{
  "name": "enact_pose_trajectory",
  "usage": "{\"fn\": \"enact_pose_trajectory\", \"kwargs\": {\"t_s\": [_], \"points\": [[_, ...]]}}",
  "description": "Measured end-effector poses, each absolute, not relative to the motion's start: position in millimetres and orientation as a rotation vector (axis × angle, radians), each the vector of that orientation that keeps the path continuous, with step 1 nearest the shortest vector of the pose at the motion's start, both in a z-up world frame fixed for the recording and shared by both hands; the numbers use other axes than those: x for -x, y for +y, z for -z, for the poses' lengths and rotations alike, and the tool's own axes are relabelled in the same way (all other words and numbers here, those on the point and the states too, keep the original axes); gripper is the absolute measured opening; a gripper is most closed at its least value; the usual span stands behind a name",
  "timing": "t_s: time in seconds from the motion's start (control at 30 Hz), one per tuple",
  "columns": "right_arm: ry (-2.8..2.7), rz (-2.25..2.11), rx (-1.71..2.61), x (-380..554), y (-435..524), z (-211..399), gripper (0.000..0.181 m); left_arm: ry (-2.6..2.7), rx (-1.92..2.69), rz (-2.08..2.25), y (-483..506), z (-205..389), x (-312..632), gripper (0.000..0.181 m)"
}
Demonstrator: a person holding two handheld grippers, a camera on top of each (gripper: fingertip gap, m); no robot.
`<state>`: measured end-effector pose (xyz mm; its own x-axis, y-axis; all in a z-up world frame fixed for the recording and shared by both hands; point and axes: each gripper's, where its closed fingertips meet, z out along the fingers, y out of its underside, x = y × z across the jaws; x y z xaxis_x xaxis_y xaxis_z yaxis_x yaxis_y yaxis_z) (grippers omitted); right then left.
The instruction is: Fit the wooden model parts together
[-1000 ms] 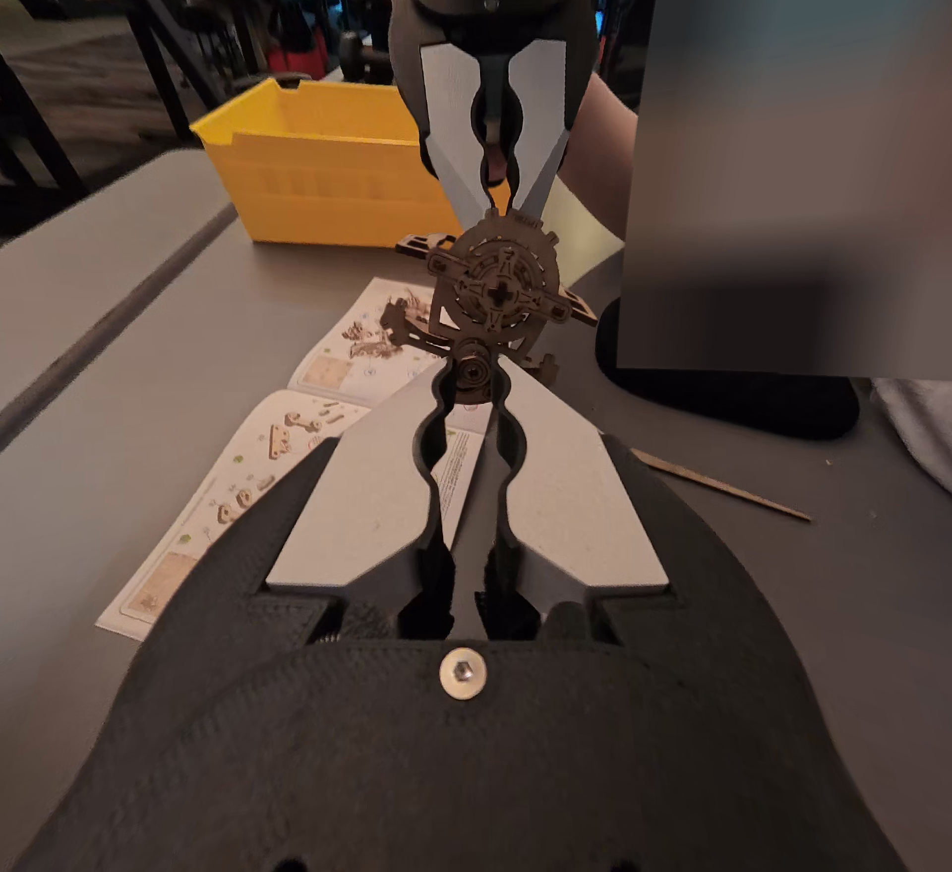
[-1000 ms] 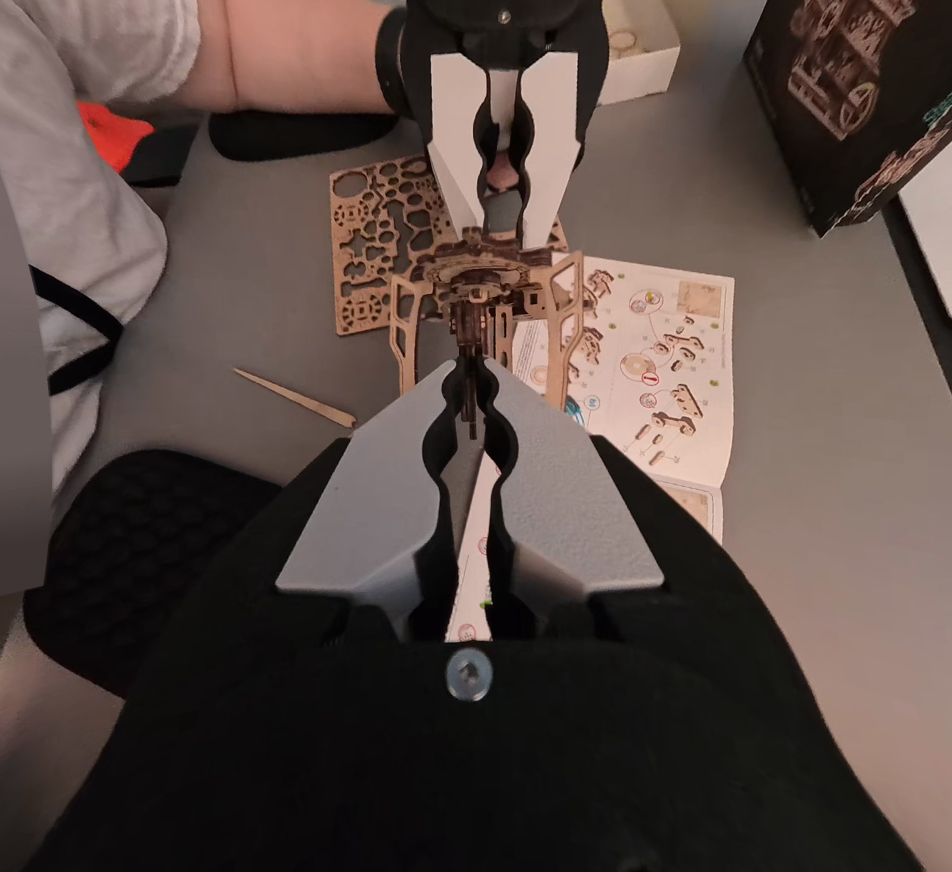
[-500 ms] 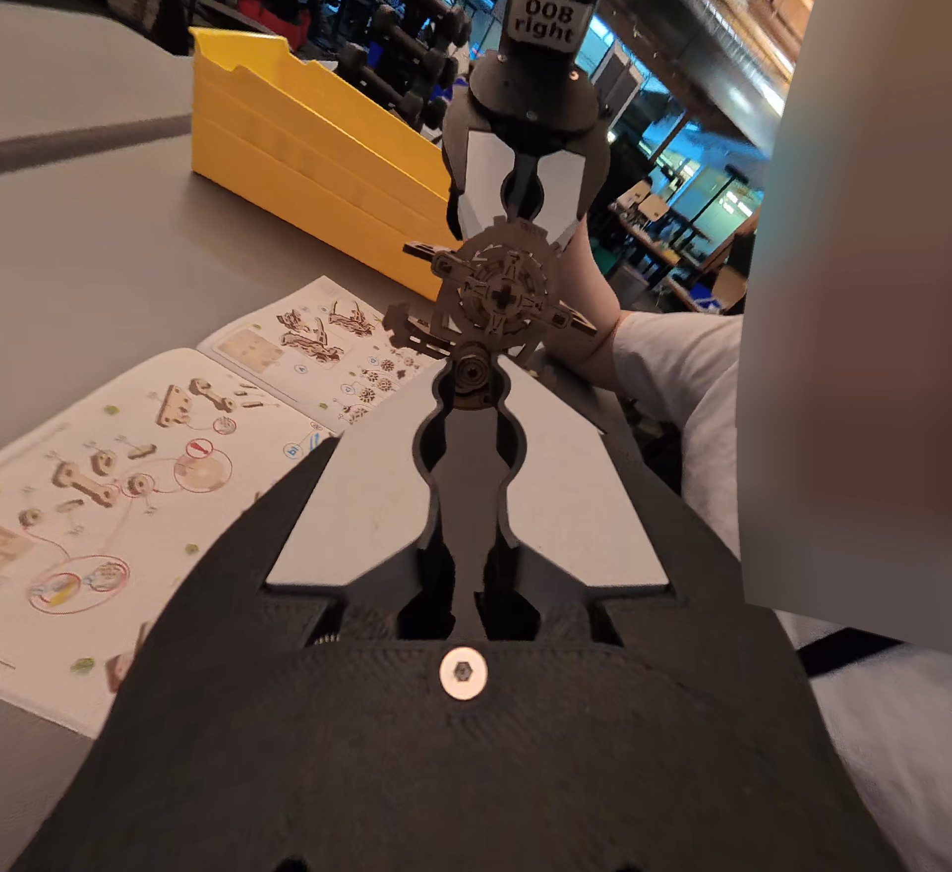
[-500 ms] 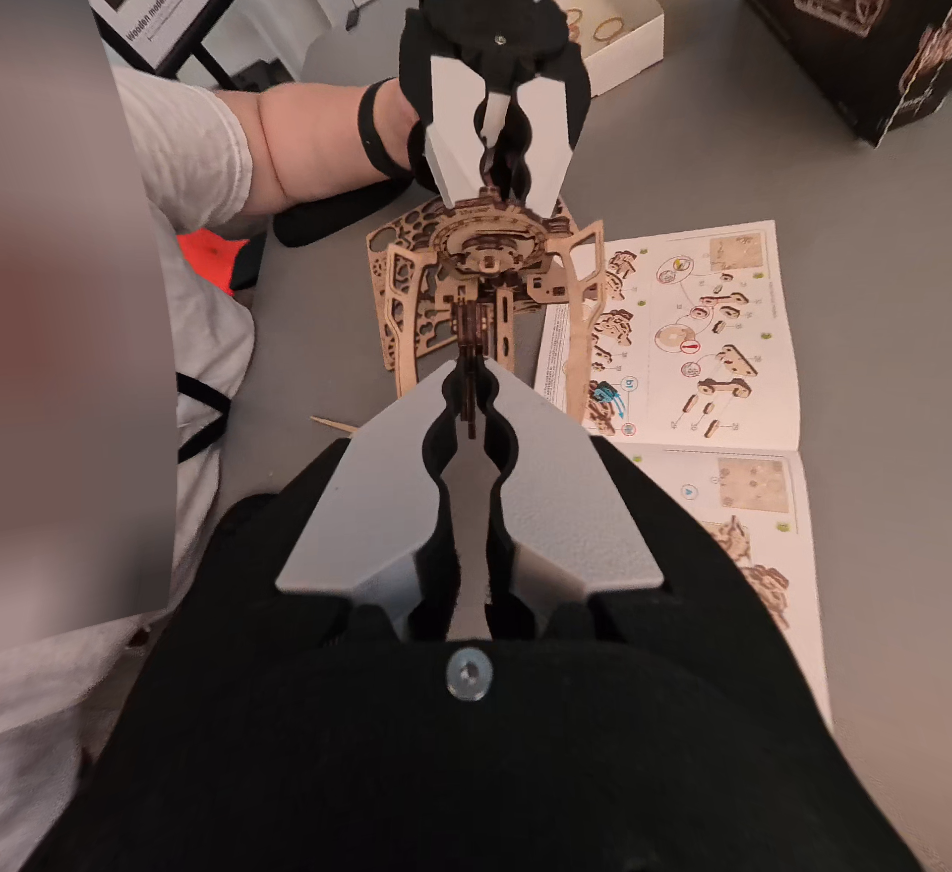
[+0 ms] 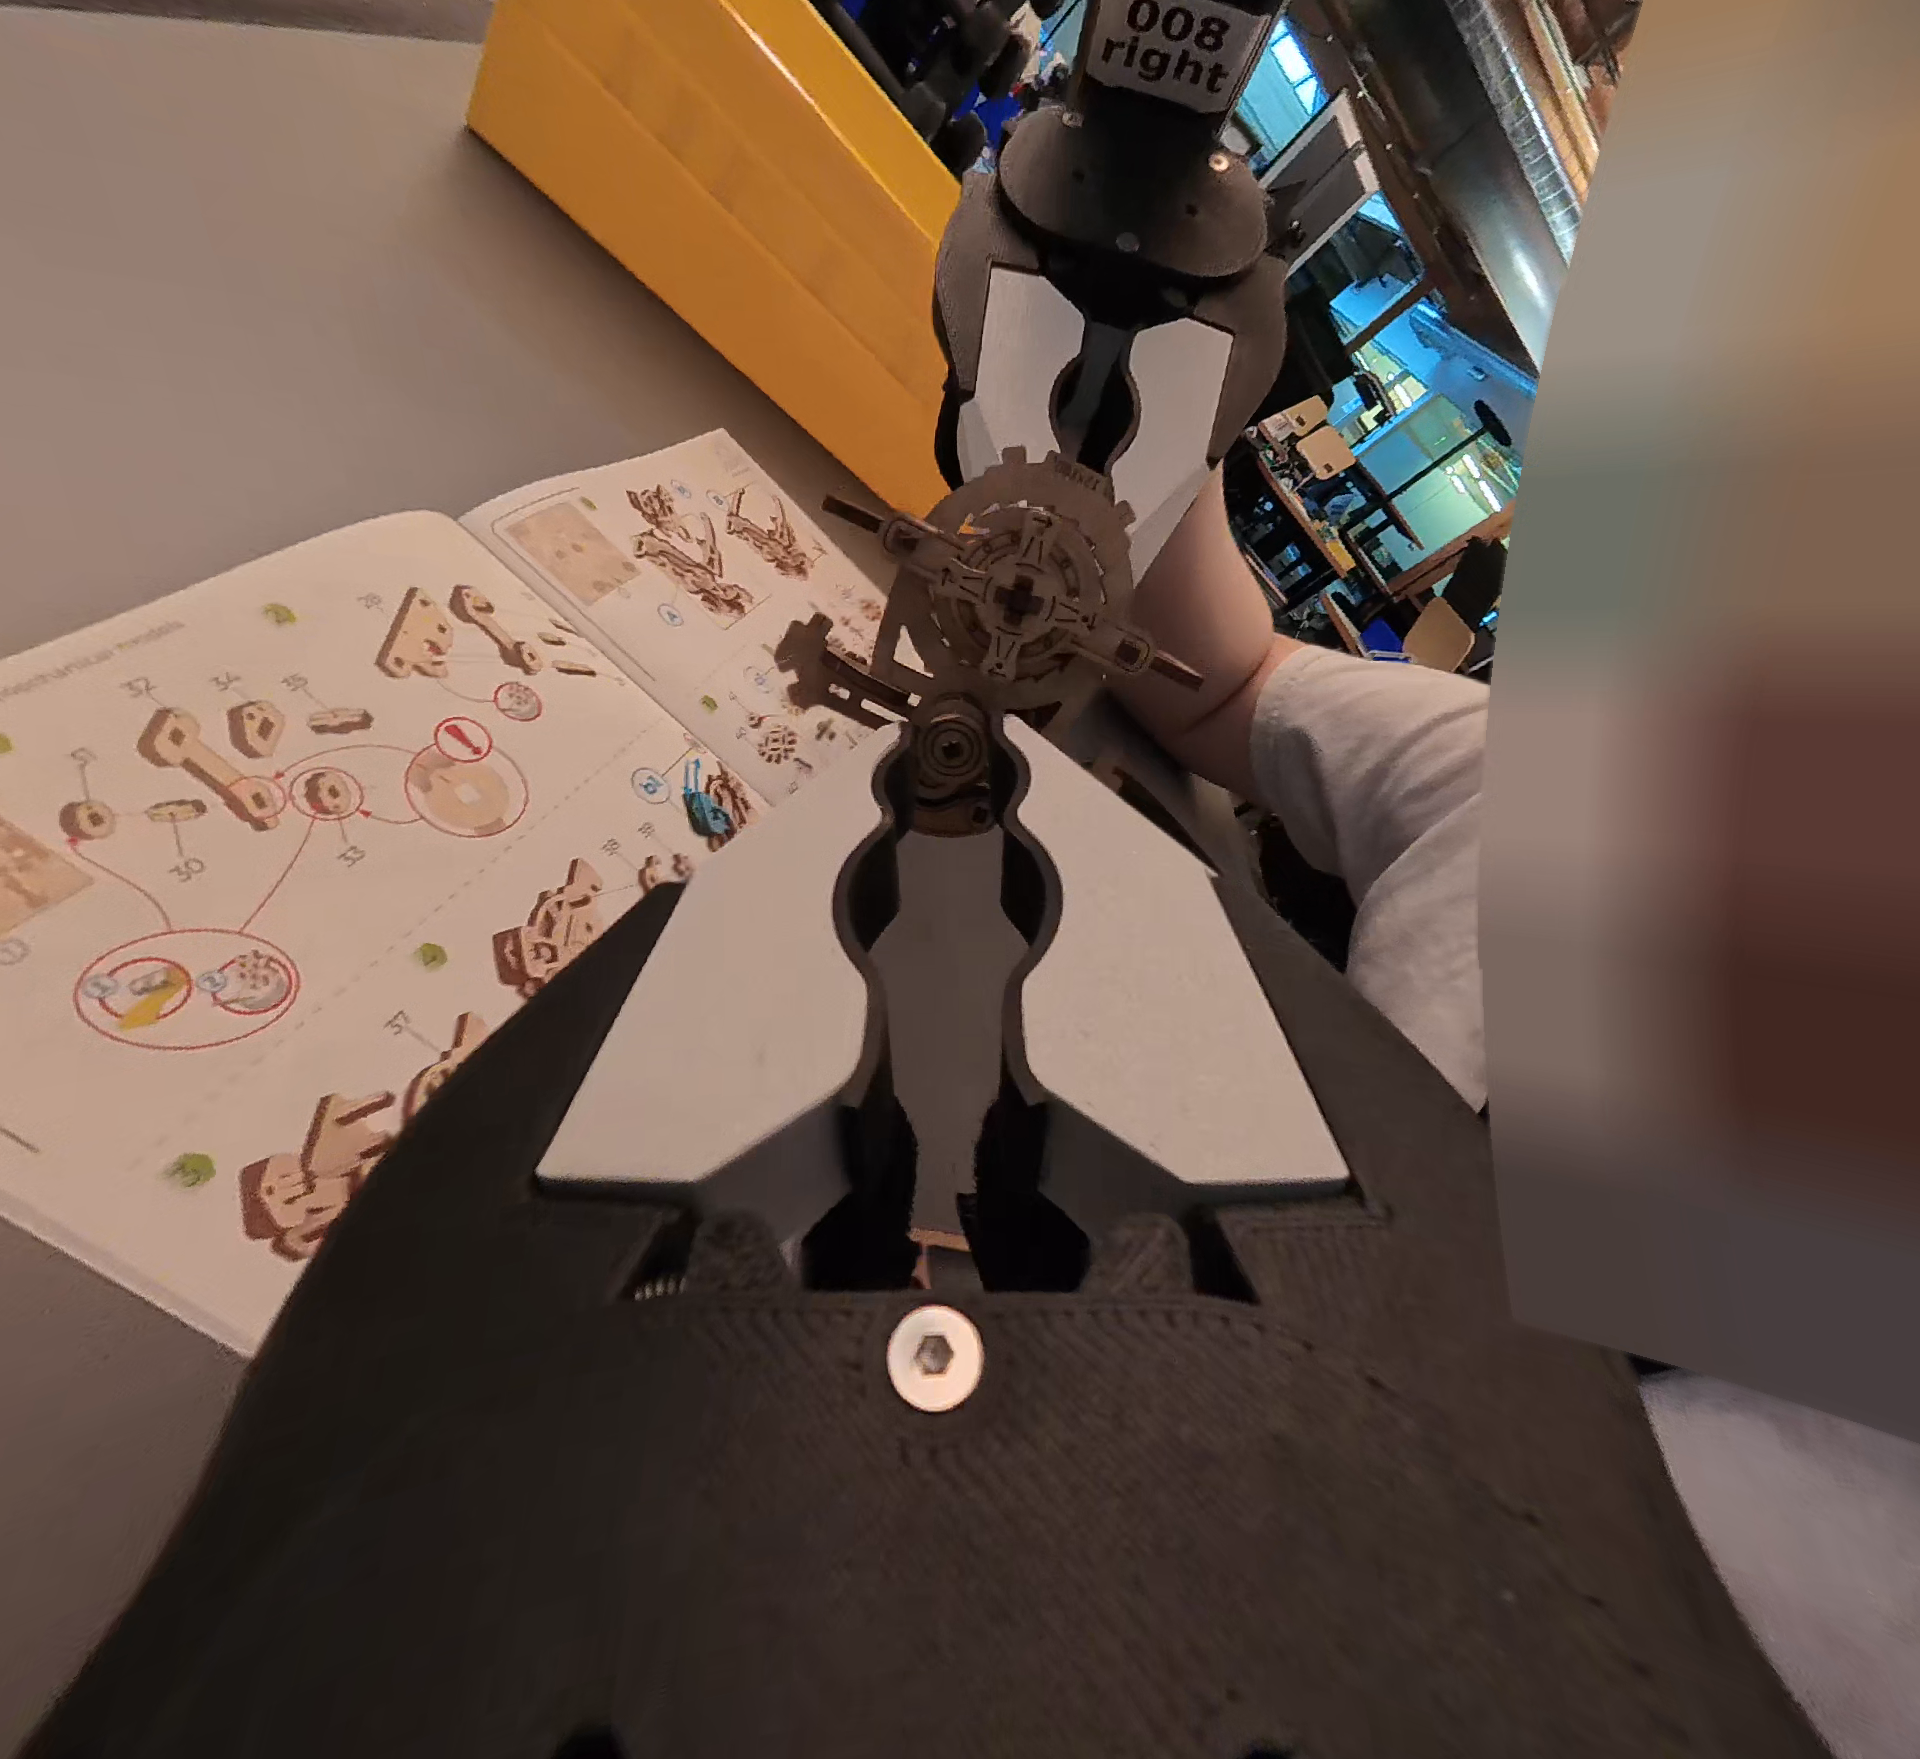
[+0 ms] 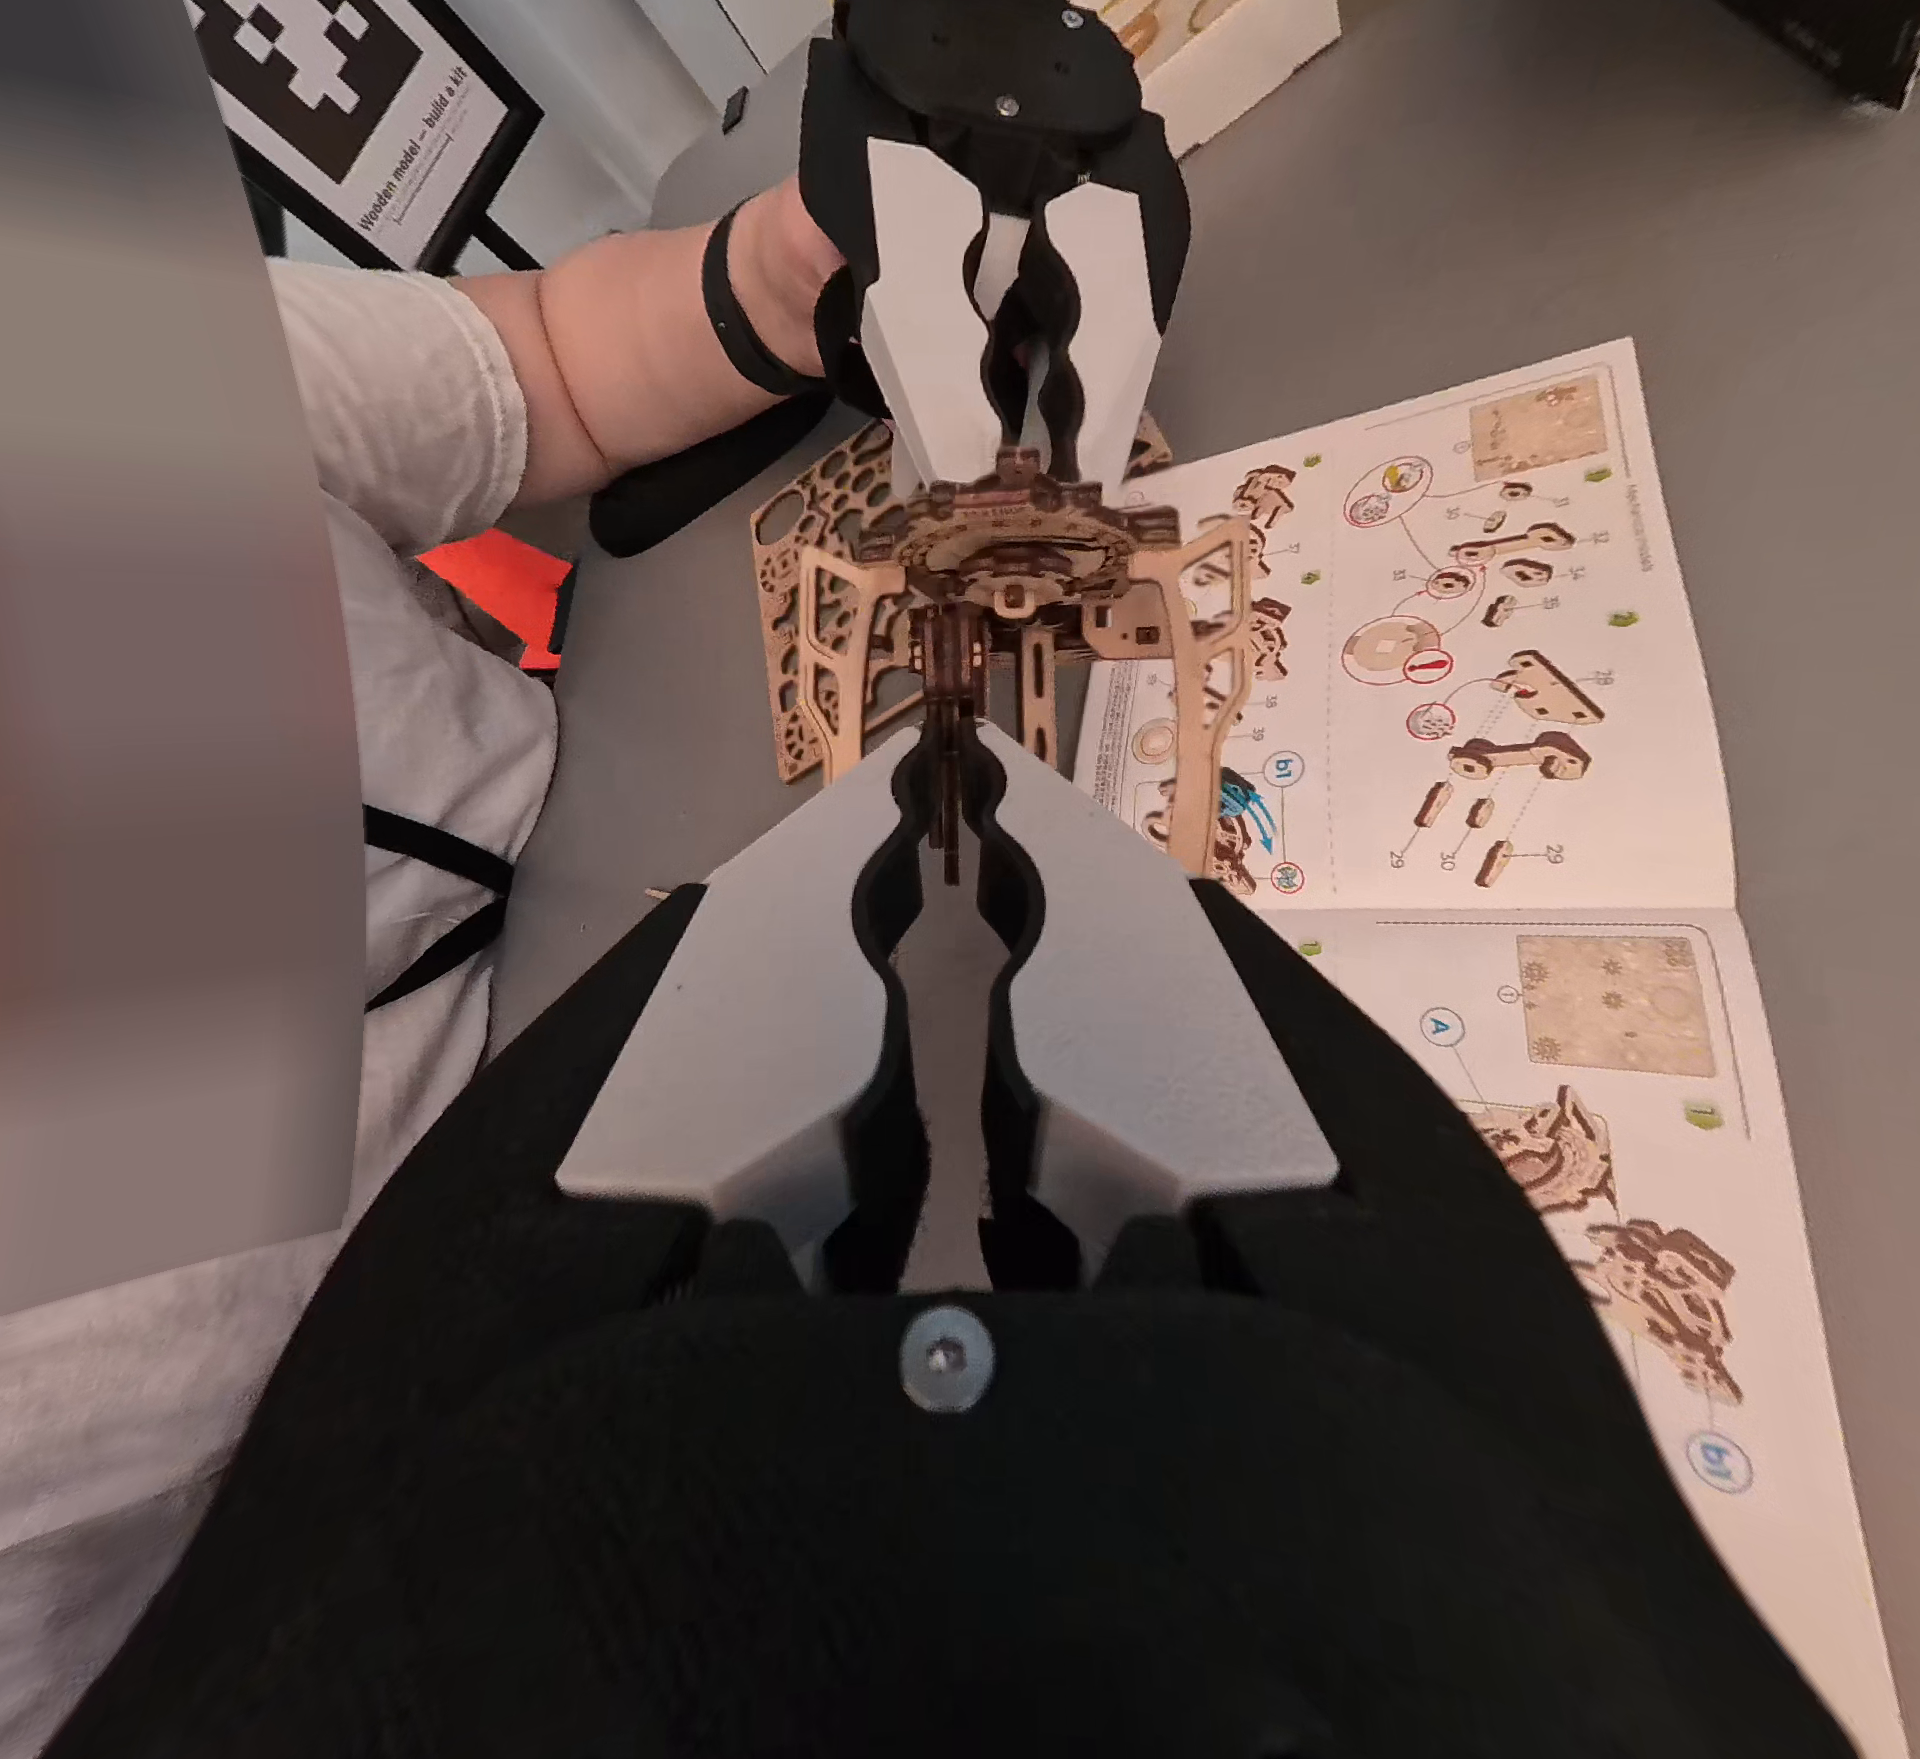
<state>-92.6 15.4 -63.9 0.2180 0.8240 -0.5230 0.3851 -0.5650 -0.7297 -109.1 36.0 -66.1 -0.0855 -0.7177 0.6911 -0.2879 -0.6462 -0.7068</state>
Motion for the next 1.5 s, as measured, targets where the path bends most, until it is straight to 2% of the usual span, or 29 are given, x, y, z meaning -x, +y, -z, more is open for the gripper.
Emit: {"fn": "enact_pose_trajectory", "kwargs": {"t_s": [0.47, 0.73, 1.13, 1.5], "points": [[-1.083, -1.23, 2.148, 102, 27, 107, 0.001, 1.005, 2.094, 1.722, 49, 107, 114, 0.011], [-1.049, -1.249, 2.201, 109, 29, 123, 0.001, 1.078, 2.198, 1.568, 57, 118, 124, 0.045], [-1.032, -1.272, 2.196, 112, 29, 124, 0.001, 1.06, 2.409, 1.351, 56, 115, 153, 0.03], [-1.019, -1.262, 2.202, 112, 30, 124, 0.001, 0.891, 2.419, 1.56, 29, 125, 139, 0.022]]}}
